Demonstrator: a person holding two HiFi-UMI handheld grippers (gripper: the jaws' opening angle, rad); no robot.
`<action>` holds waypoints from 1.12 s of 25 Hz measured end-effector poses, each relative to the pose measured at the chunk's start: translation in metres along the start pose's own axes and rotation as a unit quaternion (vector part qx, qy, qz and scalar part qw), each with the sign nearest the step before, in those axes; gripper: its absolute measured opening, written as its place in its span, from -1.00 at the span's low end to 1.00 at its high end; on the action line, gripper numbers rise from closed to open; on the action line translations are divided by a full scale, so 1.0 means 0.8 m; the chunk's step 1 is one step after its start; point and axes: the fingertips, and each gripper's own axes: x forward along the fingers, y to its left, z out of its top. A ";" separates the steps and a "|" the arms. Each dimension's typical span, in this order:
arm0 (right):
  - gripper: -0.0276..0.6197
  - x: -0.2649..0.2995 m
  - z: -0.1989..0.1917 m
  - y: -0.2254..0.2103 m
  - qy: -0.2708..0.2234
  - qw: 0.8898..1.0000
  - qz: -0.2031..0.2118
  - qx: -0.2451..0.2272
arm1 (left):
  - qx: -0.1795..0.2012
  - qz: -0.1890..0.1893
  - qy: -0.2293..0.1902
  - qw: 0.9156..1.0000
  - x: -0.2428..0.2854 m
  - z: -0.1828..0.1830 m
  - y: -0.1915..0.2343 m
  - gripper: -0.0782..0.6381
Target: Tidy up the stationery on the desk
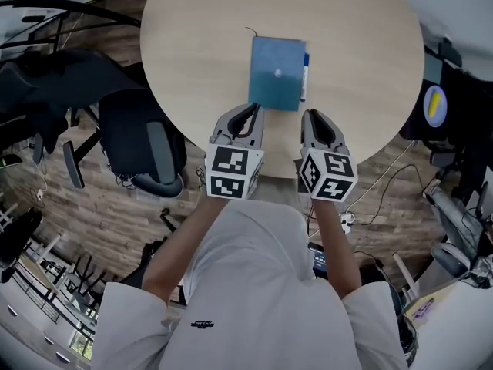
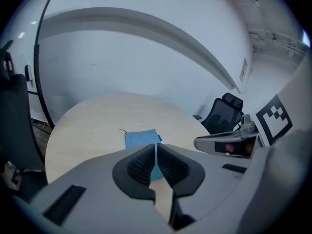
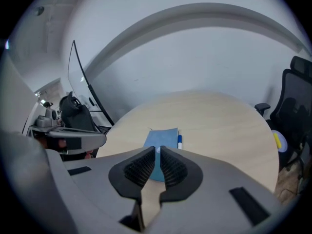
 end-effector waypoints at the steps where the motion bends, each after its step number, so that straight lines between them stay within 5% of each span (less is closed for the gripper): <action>1: -0.74 -0.007 0.006 0.007 -0.003 1.000 0.004 -0.006 | -0.003 -0.004 -0.002 1.000 -0.009 0.002 -0.003 -0.70; 17: -0.81 -0.120 0.060 0.100 -0.086 0.993 0.006 -0.081 | 0.002 -0.046 -0.059 0.997 -0.109 0.046 -0.044 -0.70; 22: -0.82 -0.149 0.078 0.112 -0.113 0.989 0.002 -0.092 | 0.048 -0.048 -0.107 0.992 -0.143 0.074 -0.045 -0.71; 28: -0.82 -0.162 0.080 0.117 -0.118 0.988 0.001 -0.095 | 0.040 -0.061 -0.088 0.993 -0.150 0.062 -0.045 -0.71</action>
